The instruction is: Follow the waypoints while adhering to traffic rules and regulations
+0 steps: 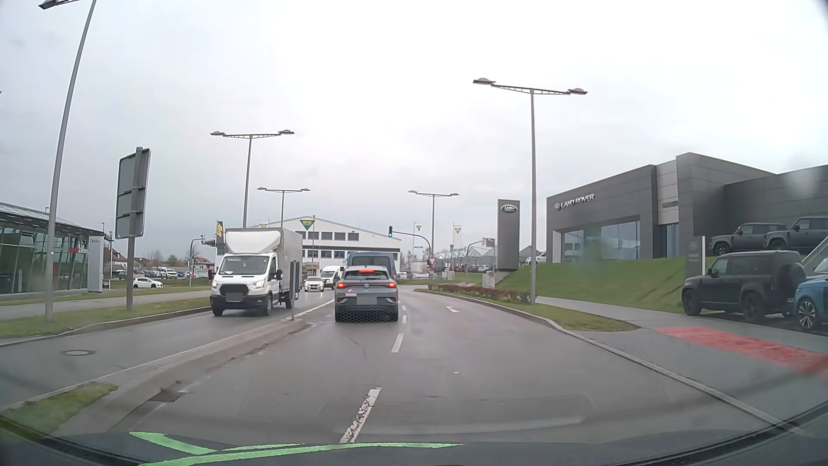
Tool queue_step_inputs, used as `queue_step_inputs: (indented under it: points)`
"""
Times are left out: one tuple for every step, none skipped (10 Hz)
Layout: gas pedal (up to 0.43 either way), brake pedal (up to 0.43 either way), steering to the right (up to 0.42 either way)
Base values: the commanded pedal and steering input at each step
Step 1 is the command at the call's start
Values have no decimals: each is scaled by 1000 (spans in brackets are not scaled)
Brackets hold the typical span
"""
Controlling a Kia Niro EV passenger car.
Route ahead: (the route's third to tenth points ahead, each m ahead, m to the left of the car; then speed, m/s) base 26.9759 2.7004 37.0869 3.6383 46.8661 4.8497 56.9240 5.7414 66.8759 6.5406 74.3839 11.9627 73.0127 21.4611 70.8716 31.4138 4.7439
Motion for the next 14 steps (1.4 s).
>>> queue_step_inputs:
  points:
    - [0, 183, -92]
    - [0, 183, -91]
    - [0, 183, -90]
    - [0, 183, -85]
    - [0, 189, -75]
    - [0, 183, -64]
    - [0, 183, -54]
    - [0, 183, -46]
    - [0, 183, -36]
    - [0, 183, -28]
    - [0, 183, -23]
    - [0, 177, -20]
    - [0, 177, -18]
    - [0, 171, -17]
